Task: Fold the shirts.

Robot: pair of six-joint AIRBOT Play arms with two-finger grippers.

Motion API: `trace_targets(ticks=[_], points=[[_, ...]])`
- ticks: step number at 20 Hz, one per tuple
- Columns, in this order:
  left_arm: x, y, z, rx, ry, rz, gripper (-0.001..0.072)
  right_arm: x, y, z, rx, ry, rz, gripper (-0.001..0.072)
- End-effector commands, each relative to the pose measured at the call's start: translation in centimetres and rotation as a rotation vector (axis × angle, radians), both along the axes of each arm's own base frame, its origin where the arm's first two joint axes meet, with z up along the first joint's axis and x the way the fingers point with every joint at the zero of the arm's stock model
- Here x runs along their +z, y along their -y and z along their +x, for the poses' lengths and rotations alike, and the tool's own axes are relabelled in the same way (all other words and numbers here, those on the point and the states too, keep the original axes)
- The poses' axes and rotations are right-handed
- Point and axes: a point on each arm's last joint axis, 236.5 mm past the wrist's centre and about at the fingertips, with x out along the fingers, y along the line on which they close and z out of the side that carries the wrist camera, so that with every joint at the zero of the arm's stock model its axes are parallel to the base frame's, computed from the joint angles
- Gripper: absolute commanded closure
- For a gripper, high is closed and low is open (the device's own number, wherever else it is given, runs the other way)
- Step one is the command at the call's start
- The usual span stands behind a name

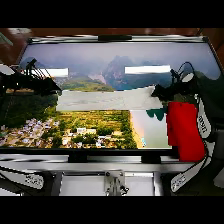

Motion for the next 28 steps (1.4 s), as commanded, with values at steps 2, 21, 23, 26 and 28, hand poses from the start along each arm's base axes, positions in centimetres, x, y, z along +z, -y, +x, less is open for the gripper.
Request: trace_targets(ticks=[2, 21, 23, 26, 28], points=[[0.8, 2.2, 0.0, -0.024, 0.006, -0.052, 0.0255, 1.8, -2.1, 0.6, 0.044, 0.058, 0.083, 0.0645], [-2.4, 34.9, -5.9, -0.355, 0.139, -0.146, 0.0675, 29.5, -9.5, -10.2, 0.087, 0.34, 0.096, 0.0645], [-3.3, 36.9, -6.4, -0.306, 0.116, -0.163, 0.0674, 31.0, -9.6, -10.9, 0.077, 0.37, 0.102, 0.0645], [-4.7, 41.0, -8.4, -0.261, 0.045, -0.248, 0.0675, 32.0, -9.5, -11.4, 0.057, 0.383, 0.109, 0.0645], [-5.1, 42.3, -9.3, -0.273, 0.048, -0.256, 0.0676, 31.8, -9.5, -11.3, 0.052, 0.376, 0.109, 0.0645]])
